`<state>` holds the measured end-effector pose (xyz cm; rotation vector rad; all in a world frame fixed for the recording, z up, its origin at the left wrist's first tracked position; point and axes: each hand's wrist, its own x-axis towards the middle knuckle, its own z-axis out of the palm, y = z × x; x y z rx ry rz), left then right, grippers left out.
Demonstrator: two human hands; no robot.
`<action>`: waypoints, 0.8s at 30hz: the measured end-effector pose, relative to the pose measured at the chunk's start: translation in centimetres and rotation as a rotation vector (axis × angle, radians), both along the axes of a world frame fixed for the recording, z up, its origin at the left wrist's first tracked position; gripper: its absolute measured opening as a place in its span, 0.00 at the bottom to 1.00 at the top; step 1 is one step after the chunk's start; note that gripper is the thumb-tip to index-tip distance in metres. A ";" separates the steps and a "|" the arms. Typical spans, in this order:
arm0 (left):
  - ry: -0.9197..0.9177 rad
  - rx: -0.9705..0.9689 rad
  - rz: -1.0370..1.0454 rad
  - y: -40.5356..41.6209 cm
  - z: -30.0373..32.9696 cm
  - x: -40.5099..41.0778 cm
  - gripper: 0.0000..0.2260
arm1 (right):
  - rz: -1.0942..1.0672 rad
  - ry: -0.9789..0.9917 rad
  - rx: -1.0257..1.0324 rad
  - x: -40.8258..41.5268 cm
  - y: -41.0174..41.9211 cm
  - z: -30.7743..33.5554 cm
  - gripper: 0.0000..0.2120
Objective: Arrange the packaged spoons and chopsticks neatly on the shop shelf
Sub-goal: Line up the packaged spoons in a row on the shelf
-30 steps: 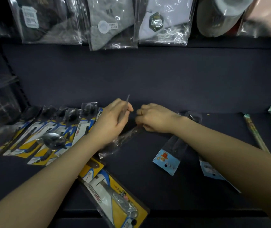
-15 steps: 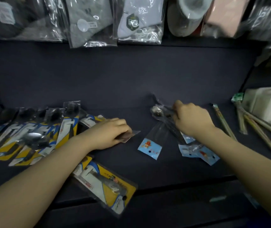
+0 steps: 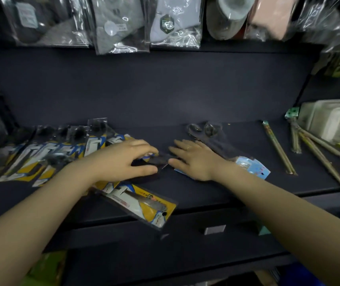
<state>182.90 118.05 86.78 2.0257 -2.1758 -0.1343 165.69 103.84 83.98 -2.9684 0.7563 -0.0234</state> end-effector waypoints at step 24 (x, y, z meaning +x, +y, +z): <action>-0.039 -0.360 0.487 8.9 -2.6 -0.4 0.27 | 0.646 0.107 -0.083 11.9 2.7 0.3 0.27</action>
